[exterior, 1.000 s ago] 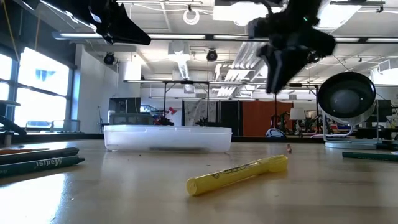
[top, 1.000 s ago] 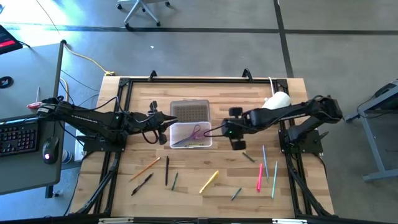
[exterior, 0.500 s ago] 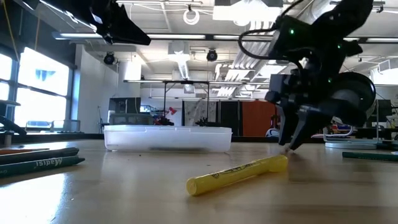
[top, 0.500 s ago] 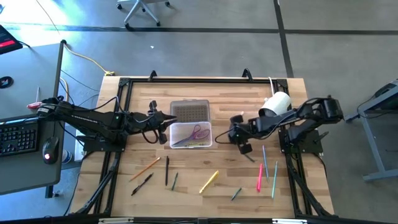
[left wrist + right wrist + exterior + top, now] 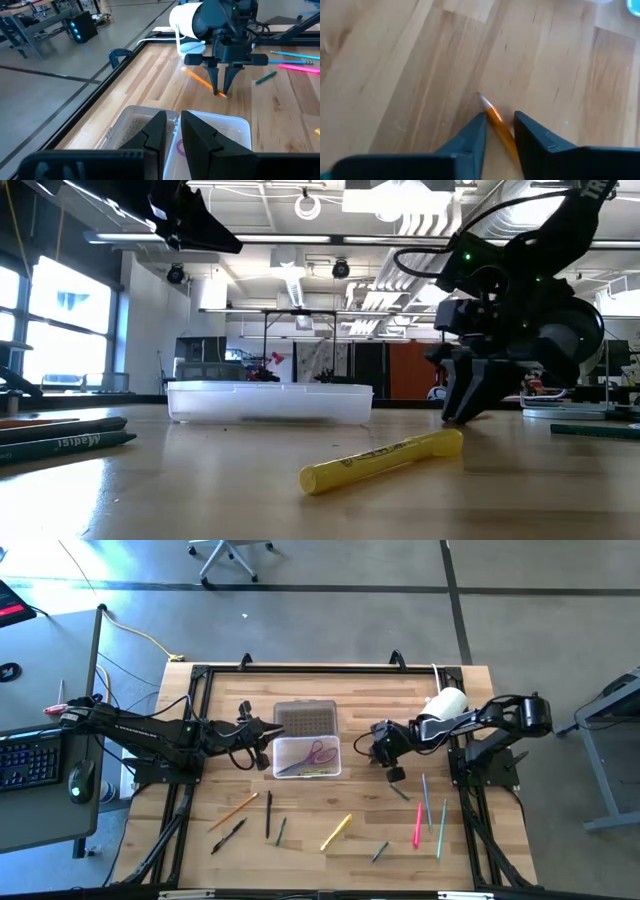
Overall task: Pick & place school supplies into a supply box
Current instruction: Put the right orange pencil into the black box
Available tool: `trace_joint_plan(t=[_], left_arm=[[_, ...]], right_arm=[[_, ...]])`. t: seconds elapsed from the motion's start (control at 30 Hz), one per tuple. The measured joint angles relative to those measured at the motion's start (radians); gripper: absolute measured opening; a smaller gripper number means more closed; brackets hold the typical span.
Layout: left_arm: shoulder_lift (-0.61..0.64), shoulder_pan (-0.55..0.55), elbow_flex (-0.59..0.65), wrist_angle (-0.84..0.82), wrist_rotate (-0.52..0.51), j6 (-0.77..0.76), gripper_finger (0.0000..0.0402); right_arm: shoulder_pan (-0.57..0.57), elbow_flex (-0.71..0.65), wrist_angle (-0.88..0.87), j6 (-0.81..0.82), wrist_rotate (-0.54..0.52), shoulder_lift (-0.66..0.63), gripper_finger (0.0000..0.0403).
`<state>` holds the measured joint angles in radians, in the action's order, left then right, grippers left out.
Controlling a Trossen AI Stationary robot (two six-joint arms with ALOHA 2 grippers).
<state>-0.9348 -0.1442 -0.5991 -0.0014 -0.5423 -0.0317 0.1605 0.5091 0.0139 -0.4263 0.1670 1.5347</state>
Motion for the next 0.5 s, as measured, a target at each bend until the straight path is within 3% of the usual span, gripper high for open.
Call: trace_joint_plan(t=[0.13,0.23,0.5], left_arm=[[0.0,0.0,0.0,0.0,0.0,0.0,0.0092],[0.0,0.0,0.0,0.0,0.0,0.0,0.0092],[0.0,0.0,0.0,0.0,0.005,0.0,0.0092]], right_arm=[[0.013,0.001,0.089,0.08,0.093,0.061,0.0016],[-0.004,0.003,0.181,0.228,0.114,0.094,0.001],[-0.09,0.002,0.251,0.377,-0.036,0.101,0.0011]])
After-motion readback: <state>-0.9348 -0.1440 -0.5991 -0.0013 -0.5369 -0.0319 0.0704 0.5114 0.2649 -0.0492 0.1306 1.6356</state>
